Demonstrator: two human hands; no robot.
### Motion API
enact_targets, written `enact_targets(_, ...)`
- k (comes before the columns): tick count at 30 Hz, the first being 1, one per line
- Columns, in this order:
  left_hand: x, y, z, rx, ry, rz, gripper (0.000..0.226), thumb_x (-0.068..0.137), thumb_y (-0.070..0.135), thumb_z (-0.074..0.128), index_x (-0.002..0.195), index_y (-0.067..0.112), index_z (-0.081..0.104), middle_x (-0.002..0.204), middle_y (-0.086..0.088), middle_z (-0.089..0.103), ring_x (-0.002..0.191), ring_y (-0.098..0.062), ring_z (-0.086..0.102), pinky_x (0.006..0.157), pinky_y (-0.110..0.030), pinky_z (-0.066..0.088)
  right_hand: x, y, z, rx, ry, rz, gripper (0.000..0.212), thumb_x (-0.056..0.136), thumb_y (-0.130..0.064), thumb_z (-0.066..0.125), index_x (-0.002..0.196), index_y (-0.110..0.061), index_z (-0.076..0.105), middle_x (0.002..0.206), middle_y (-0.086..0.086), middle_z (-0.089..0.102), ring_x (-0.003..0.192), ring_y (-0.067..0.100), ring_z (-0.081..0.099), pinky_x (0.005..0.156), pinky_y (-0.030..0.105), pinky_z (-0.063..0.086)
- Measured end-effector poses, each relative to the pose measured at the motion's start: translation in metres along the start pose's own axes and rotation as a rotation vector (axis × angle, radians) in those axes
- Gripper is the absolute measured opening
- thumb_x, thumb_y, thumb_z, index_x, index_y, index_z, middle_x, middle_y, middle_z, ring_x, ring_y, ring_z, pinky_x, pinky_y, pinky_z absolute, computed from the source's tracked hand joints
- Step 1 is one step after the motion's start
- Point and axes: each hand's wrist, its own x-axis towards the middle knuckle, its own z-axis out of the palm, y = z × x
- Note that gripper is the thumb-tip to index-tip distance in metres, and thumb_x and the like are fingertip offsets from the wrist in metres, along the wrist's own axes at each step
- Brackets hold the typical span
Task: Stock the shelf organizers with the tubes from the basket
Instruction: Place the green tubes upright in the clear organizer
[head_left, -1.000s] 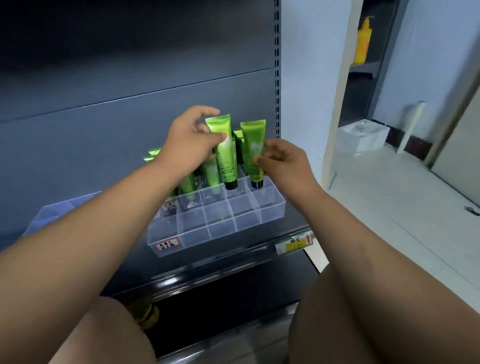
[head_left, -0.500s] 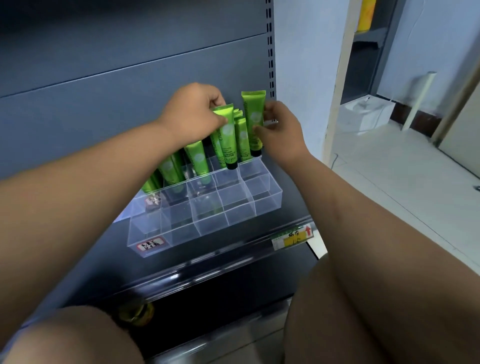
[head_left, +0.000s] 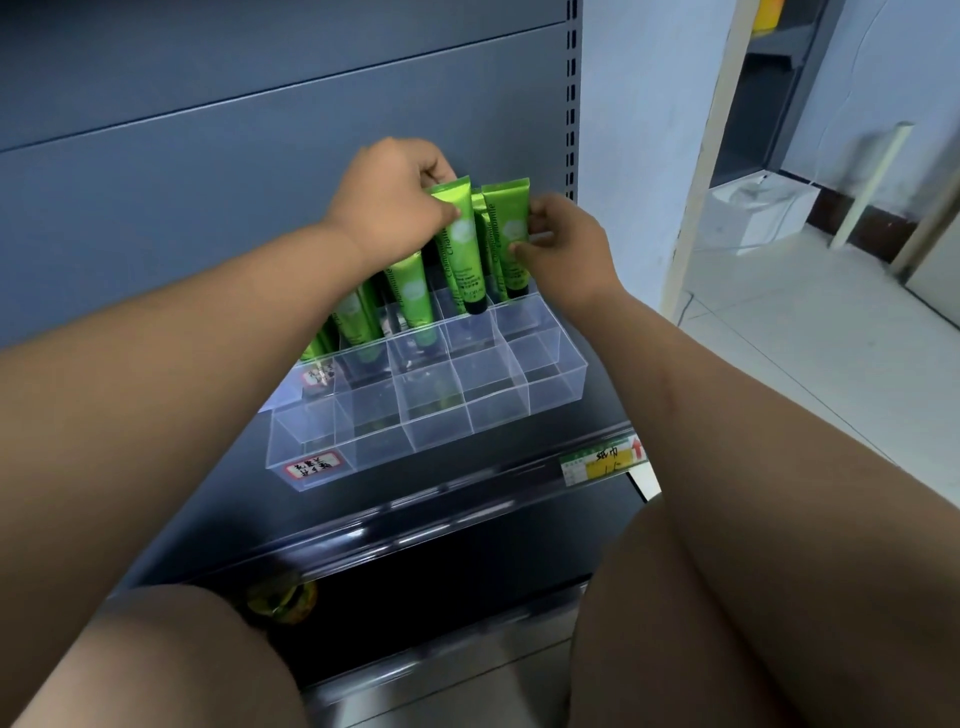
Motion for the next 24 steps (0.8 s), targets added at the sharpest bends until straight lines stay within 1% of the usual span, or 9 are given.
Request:
enact_targets(2,0.000,-0.005,0.000,-0.003,0.005,-0.018,0.018,0.080,0.018,0.082,0.094,0.015,0.073,0.093,-0.004,0.072,0.083,-0.020,0.064,0.080,-0.037,0.055,0.000,0.001,0.002,-0.014,-0.006,0.002,0.026,0.083,-0.010,0.072,0.105,-0.023,0.067,0.097,-0.004,0.071,0.091,0.016,0.070,0.086,0.043,0.059)
enact_targets(4,0.000,-0.009,0.001,-0.005,0.011,-0.029,0.017,0.081,0.017,0.081,0.095,0.014,0.072,0.092,-0.003,0.070,0.083,-0.021,0.064,0.080,-0.036,0.055,0.000,0.001,0.004,-0.032,-0.018,0.000,0.025,0.084,-0.009,0.071,0.105,-0.023,0.067,0.096,-0.007,0.070,0.091,0.016,0.069,0.085,0.039,0.059)
enact_targets(7,0.002,-0.010,0.001,-0.022,0.015,-0.047,0.018,0.081,0.016,0.081,0.096,0.014,0.072,0.091,-0.002,0.069,0.081,-0.018,0.062,0.078,-0.032,0.052,0.000,0.001,0.006,-0.093,-0.027,-0.019,0.023,0.084,-0.009,0.071,0.103,-0.022,0.068,0.094,-0.007,0.067,0.089,0.018,0.068,0.083,0.034,0.057)
enact_targets(10,0.003,-0.010,0.001,-0.030,0.011,-0.051,0.018,0.080,0.017,0.082,0.095,0.014,0.072,0.090,-0.002,0.068,0.080,-0.018,0.061,0.078,-0.033,0.053,0.001,0.004,0.008,-0.156,-0.030,-0.027,0.019,0.084,-0.011,0.071,0.102,-0.017,0.068,0.094,-0.002,0.068,0.091,0.022,0.066,0.083,0.036,0.056)
enact_targets(14,-0.001,-0.012,0.007,-0.003,-0.020,-0.038,0.017,0.081,0.018,0.083,0.093,0.015,0.071,0.090,0.000,0.066,0.084,-0.019,0.062,0.079,-0.032,0.052,0.003,0.010,0.010,-0.202,-0.025,-0.013,0.020,0.085,-0.012,0.072,0.105,-0.014,0.069,0.097,0.000,0.068,0.093,0.022,0.065,0.084,0.036,0.055)
enact_targets(16,-0.003,-0.015,0.011,0.012,-0.042,-0.031,0.018,0.082,0.019,0.083,0.094,0.016,0.070,0.092,0.001,0.066,0.087,-0.020,0.063,0.080,-0.032,0.052,0.003,0.013,0.010,-0.227,-0.028,-0.011,0.020,0.085,-0.013,0.073,0.104,-0.014,0.069,0.096,0.000,0.067,0.093,0.023,0.064,0.082,0.034,0.052)
enact_targets(19,-0.006,-0.018,0.017,0.029,-0.060,-0.020,0.021,0.082,0.021,0.083,0.098,0.016,0.071,0.095,0.001,0.065,0.093,-0.021,0.063,0.084,-0.033,0.053,0.003,0.017,0.011,-0.240,-0.031,-0.008,0.018,0.084,-0.013,0.073,0.101,-0.015,0.068,0.090,-0.003,0.064,0.089,0.021,0.061,0.078,0.030,0.049)
enact_targets(22,-0.009,-0.021,0.021,0.034,-0.072,-0.009,0.025,0.083,0.021,0.083,0.104,0.014,0.072,0.098,0.001,0.063,0.094,-0.020,0.061,0.084,-0.031,0.051,0.004,0.018,0.011,-0.244,-0.039,-0.011,0.016,0.084,-0.014,0.073,0.098,-0.018,0.067,0.087,-0.006,0.062,0.086,0.019,0.059,0.072,0.026,0.044)
enact_targets(24,-0.010,-0.022,0.024,0.044,-0.082,-0.003,0.027,0.083,0.021,0.083,0.106,0.013,0.071,0.101,0.000,0.064,0.094,-0.018,0.059,0.084,-0.030,0.050,0.004,0.018,0.012,-0.256,-0.043,-0.018,0.016,0.085,-0.013,0.073,0.097,-0.020,0.066,0.088,-0.006,0.062,0.085,0.018,0.058,0.071,0.025,0.043)
